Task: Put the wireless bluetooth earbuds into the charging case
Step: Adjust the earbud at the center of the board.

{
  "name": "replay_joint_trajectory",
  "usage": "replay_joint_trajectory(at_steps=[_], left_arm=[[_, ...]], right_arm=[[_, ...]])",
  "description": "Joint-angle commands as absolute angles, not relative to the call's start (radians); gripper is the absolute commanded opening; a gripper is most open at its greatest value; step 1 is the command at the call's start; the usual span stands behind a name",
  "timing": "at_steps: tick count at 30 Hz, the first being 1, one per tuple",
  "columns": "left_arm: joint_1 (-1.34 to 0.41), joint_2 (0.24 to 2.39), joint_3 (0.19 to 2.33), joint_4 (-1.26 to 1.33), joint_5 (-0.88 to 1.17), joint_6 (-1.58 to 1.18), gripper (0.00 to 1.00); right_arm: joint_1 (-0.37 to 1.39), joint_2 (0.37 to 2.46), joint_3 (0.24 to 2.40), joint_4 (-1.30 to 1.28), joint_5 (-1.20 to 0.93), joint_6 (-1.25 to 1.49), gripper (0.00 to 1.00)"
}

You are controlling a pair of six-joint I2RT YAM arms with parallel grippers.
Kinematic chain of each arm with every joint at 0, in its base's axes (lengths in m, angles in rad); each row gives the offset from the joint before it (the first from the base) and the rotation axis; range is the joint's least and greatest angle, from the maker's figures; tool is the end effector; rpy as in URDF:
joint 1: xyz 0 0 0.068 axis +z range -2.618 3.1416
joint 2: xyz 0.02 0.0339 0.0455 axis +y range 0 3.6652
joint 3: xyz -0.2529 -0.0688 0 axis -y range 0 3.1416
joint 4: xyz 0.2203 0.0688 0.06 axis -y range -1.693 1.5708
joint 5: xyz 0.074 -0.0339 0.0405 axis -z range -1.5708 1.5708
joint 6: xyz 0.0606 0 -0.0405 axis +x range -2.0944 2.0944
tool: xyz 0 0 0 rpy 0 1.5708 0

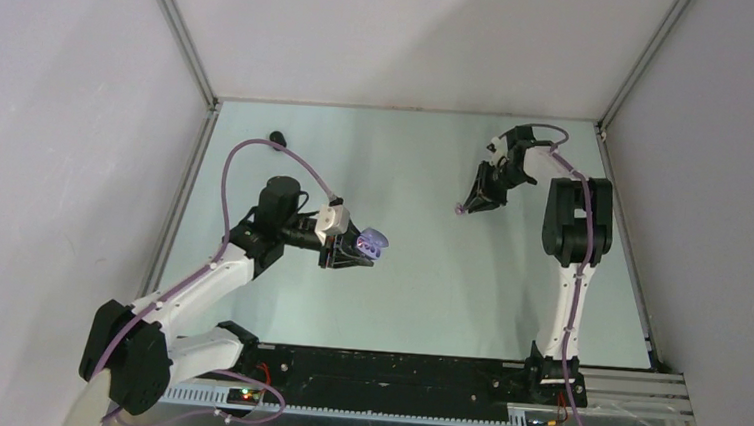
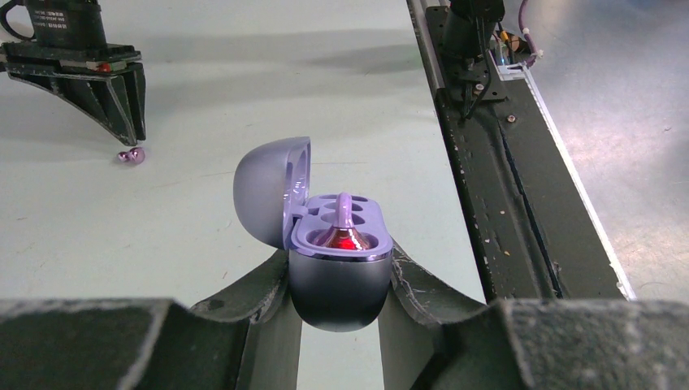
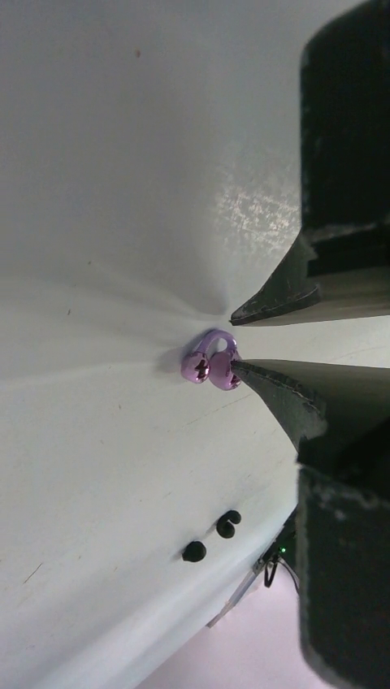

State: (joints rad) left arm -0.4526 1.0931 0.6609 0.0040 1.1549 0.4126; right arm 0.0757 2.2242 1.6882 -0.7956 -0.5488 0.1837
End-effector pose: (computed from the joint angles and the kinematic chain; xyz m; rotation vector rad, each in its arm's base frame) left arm 0.1723 -0.1454 0.2594 1.3971 1.2798 -1.1608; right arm 0.4200 0.0636 0.1313 0.0578 2.8611 0.8428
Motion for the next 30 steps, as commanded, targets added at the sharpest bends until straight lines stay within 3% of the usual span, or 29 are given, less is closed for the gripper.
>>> replay_joint_trajectory(at_steps=[1, 30], left_arm=[[-0.462, 1.095, 0.681, 0.013, 1.164, 0.442, 0.00], [-0.462, 1.104, 0.681, 0.007, 1.162, 0.452, 0.00]], right_arm=[[0.089, 2.237, 1.730, -0.802, -0.508, 0.187, 0.26], [0.113, 2.303, 1.792, -0.811, -0.615, 0.195, 0.29]])
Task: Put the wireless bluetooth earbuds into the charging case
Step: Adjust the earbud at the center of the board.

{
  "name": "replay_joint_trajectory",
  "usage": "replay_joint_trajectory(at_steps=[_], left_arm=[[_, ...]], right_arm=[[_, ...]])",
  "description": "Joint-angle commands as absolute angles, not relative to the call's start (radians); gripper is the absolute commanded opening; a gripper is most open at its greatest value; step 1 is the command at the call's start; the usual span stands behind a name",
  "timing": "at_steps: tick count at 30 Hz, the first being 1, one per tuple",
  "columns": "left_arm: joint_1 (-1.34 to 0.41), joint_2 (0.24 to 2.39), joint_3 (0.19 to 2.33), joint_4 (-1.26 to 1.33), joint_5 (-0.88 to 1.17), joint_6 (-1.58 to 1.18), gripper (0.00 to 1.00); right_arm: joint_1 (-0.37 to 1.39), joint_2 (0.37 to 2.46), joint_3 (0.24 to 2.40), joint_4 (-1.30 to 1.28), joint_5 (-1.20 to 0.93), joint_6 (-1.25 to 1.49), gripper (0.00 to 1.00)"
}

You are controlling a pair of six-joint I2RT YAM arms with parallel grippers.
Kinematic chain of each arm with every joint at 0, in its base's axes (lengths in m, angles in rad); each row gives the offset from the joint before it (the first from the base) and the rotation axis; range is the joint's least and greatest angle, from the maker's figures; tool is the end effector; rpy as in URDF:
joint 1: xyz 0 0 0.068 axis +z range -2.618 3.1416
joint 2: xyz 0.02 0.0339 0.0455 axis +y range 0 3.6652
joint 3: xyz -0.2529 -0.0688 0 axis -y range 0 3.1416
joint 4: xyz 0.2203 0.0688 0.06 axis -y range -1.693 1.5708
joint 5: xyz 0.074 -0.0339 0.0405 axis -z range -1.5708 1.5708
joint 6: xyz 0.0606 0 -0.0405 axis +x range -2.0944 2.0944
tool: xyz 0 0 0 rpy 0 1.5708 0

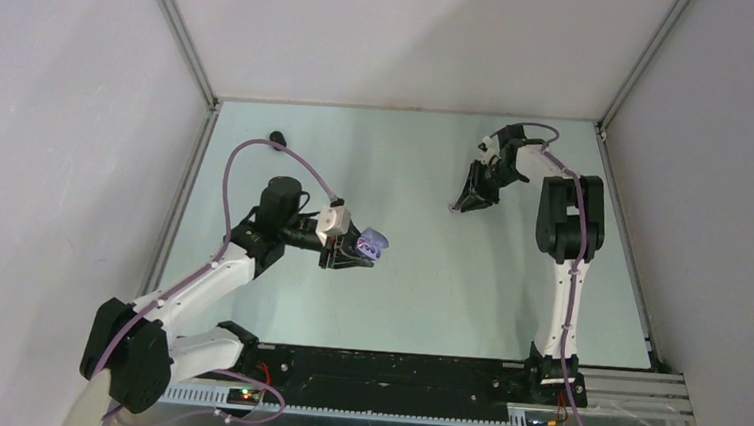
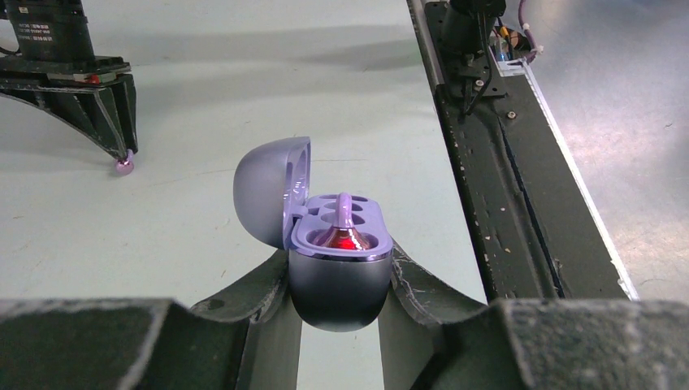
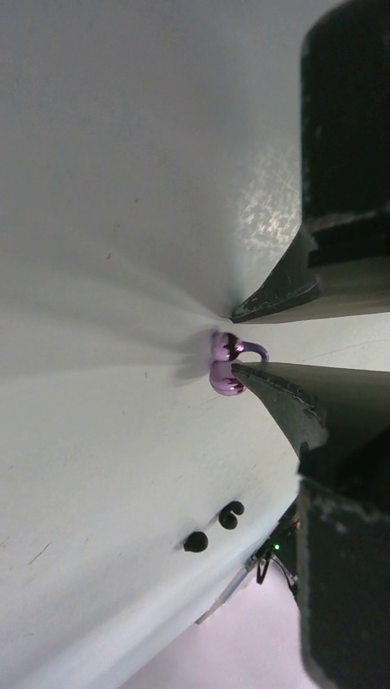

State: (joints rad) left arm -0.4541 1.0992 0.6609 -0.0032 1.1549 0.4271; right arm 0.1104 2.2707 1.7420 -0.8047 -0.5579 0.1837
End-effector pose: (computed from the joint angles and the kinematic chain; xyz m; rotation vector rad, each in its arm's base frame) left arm 0.1726 -0.1459 0.2575 1.4047 1.2795 -1.1592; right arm 0.4267 0.0796 0.1257 0.0072 2.8695 0.8626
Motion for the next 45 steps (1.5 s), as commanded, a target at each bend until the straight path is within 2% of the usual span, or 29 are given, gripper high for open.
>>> replay_joint_trajectory(at_steps=[1, 8, 12, 28, 40, 45], left_arm=[[-0.462, 1.104, 0.682, 0.006, 1.162, 0.453, 0.00], [-0.462, 1.112, 0.687, 0.006, 1.160, 0.460, 0.00], [-0.462, 1.115, 0.690, -0.026, 1.158, 0.466, 0.00], [-0.462, 1.105, 0.690, -0.035, 1.154, 0.472, 0.00], [-0.462, 1.098, 0.687, -0.032, 1.154, 0.472, 0.00], [-0.462, 1.098, 0.686, -0.032, 1.154, 0.473, 0.00]], right_arm=[[0.111, 2.307, 1.798, -0.811, -0.636, 0.201, 0.29], [0.123, 2.356, 1.821, -0.799, -0.709, 0.235, 0.28], [0.129, 2.358, 1.822, -0.787, -0.720, 0.249, 0.23], [0.100, 2.282, 1.823, -0.765, -0.736, 0.227, 0.15], [0.107, 2.221, 1.818, -0.759, -0.610, 0.195, 0.15], [0.146, 2.184, 1.849, -0.783, -0.558, 0.103, 0.21]])
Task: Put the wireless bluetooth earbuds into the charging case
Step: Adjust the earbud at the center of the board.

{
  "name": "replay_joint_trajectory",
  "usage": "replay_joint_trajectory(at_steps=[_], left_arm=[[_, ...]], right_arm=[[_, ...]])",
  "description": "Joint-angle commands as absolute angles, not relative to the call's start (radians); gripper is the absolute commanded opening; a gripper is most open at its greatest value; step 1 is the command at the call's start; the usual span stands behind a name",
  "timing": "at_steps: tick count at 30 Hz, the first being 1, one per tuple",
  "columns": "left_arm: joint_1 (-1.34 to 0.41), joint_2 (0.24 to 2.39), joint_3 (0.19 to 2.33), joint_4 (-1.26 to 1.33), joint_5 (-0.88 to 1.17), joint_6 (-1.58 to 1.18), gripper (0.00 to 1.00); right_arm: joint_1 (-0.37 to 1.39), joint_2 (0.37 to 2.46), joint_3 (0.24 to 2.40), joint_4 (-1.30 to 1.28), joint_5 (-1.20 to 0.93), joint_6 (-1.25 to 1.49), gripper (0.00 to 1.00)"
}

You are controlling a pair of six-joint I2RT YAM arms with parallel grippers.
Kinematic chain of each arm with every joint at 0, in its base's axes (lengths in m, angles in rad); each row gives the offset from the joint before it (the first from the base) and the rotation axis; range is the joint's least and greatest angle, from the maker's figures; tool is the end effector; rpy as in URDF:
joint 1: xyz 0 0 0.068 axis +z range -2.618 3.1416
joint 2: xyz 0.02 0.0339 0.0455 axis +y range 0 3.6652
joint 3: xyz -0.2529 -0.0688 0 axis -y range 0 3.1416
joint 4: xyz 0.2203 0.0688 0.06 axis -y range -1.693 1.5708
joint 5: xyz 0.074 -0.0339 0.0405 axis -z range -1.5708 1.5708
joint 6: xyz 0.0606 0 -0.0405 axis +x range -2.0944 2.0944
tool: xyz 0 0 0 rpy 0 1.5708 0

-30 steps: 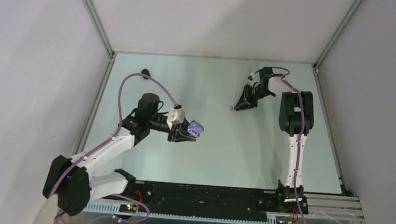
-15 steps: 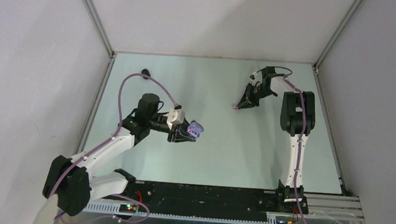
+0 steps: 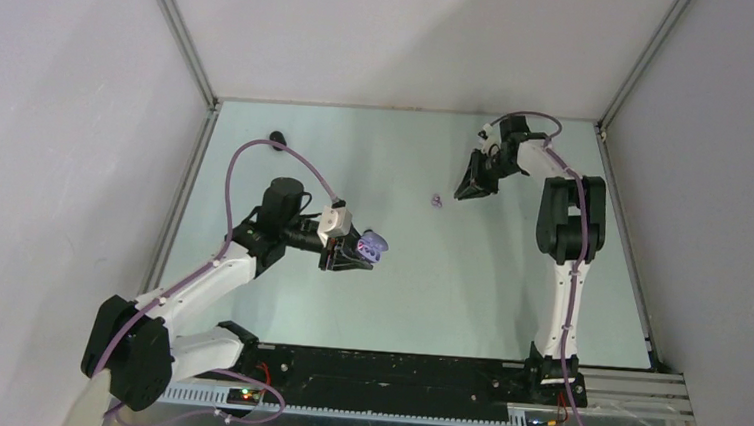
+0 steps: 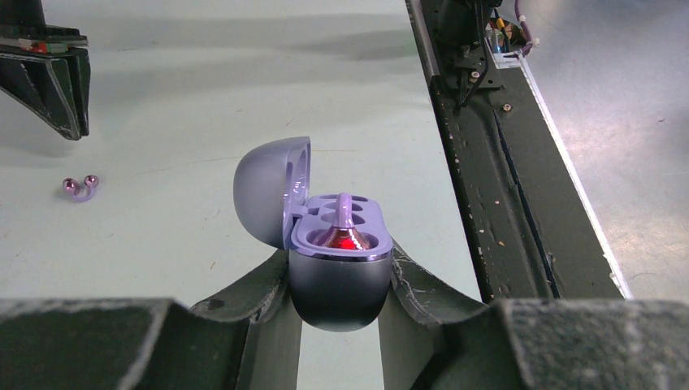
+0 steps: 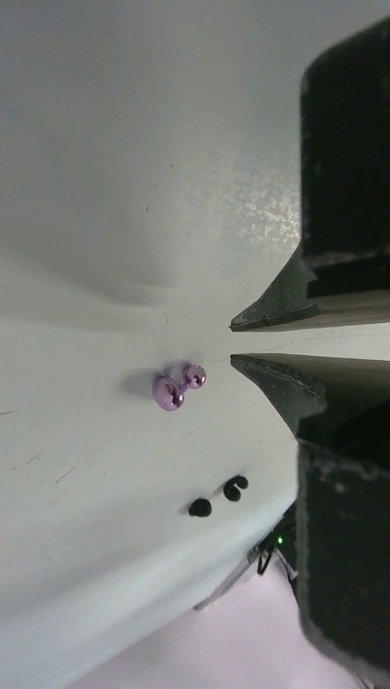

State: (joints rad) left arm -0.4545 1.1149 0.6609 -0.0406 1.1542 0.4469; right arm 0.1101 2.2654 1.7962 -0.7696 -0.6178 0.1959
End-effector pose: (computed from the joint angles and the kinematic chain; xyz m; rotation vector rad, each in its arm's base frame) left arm 0.1730 -0.1462 0.2511 1.4116 1.3137 -1.1742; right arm 0.4392 0.0839 0.1450 -0.0291 2.7654 0.9415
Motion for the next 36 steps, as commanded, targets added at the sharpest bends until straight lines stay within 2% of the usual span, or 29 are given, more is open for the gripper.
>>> replay_joint_trajectory(at_steps=[1, 5, 10, 20, 36], left_arm=[[-0.462, 1.098, 0.685, -0.032, 1.154, 0.473, 0.00], [-0.462, 1.098, 0.687, -0.037, 1.152, 0.475, 0.00], [-0.462, 1.098, 0.691, -0.050, 1.151, 0.486, 0.00], [-0.462, 1.093, 0.690, -0.055, 1.149, 0.492, 0.00], [-0.462, 1.086, 0.690, -0.056, 1.153, 0.494, 0.00]], right_arm=[[0.172, 2.178, 1.874, -0.793, -0.522, 0.079, 0.23], [0.272, 2.128, 1.928, -0.828, -0.345, -0.097, 0.31], [0.354, 2.128, 1.961, -0.798, -0.214, -0.215, 0.32], [0.394, 2.371, 2.197, -0.903, -0.183, -0.192, 0.28], [0.384, 2.373, 2.076, -0.950, -0.209, -0.241, 0.23]])
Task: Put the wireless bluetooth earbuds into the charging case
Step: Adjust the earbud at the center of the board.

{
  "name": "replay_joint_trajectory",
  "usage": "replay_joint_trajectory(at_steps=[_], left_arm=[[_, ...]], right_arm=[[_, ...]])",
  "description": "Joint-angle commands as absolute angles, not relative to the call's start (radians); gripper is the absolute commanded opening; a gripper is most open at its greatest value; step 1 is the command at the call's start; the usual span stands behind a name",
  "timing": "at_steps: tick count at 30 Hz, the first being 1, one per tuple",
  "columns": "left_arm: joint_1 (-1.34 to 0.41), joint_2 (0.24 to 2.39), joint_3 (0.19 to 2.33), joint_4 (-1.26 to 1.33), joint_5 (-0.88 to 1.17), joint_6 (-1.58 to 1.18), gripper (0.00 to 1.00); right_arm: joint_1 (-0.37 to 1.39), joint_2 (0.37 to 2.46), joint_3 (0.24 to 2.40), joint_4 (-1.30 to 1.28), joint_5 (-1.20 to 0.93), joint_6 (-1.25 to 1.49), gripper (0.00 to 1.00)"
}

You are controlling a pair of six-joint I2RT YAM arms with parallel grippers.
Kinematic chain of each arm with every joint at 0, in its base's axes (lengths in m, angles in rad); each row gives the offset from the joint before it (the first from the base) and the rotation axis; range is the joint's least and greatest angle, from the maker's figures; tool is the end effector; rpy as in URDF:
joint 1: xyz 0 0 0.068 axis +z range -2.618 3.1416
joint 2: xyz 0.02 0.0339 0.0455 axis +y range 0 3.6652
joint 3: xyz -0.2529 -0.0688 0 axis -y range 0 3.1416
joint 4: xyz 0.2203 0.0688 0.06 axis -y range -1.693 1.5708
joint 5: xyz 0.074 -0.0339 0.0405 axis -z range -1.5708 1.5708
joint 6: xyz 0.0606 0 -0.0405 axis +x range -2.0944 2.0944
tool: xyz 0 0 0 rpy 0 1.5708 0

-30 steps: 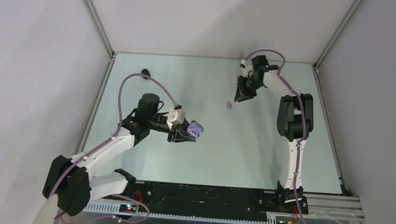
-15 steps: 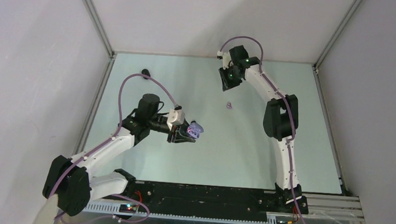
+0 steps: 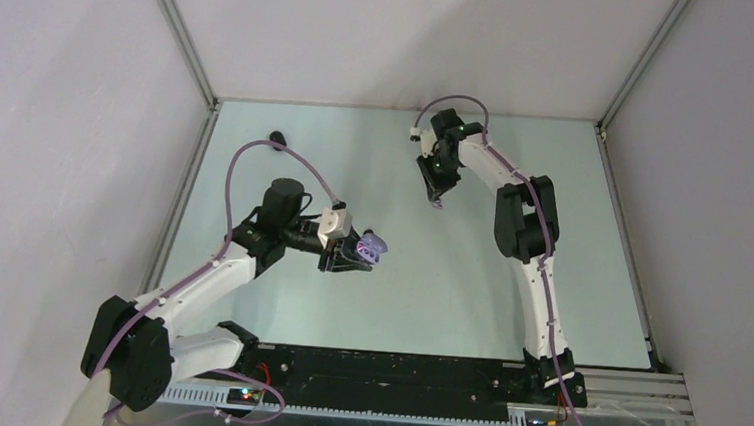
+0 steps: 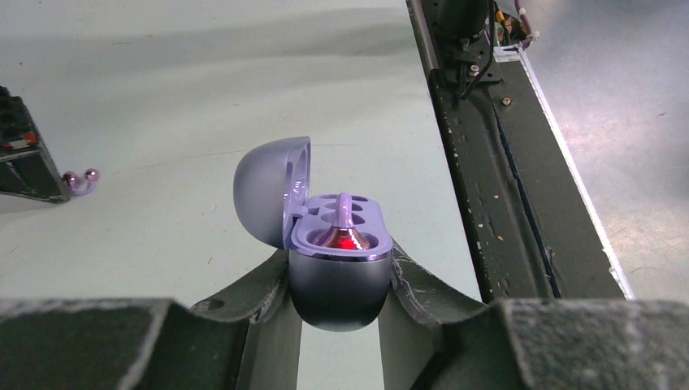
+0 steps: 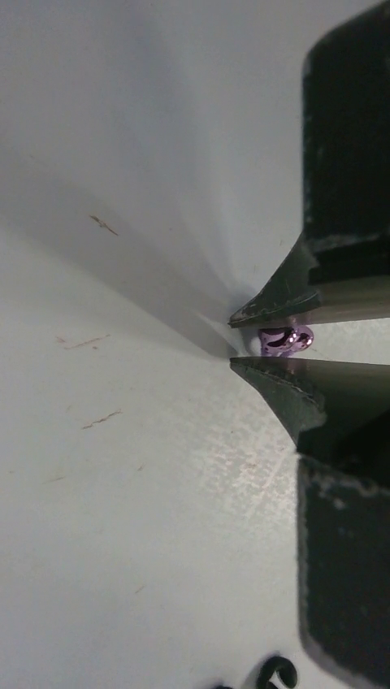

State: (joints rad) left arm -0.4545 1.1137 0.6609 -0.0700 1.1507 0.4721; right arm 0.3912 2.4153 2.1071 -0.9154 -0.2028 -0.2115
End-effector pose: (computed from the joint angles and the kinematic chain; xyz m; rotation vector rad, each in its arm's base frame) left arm 0.1718 -0.1455 0.2487 1.4216 1.3215 -1.1694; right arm 0.4415 0.1953 0.1464 -0.8776 2.6554 0.3274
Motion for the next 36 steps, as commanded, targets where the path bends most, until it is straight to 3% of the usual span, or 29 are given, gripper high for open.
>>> replay_joint_trajectory(at_steps=[1, 36], left_arm=[[-0.462, 1.086, 0.690, -0.055, 1.152, 0.495, 0.00], [-0.462, 1.062, 0.676, -0.034, 1.158, 0.483, 0.00]], right_arm=[[0.380, 2.369, 2.054, -0.951, -0.211, -0.243, 0.23], [0.209, 2.080, 1.593, -0.973, -0.263, -0.155, 0.25]])
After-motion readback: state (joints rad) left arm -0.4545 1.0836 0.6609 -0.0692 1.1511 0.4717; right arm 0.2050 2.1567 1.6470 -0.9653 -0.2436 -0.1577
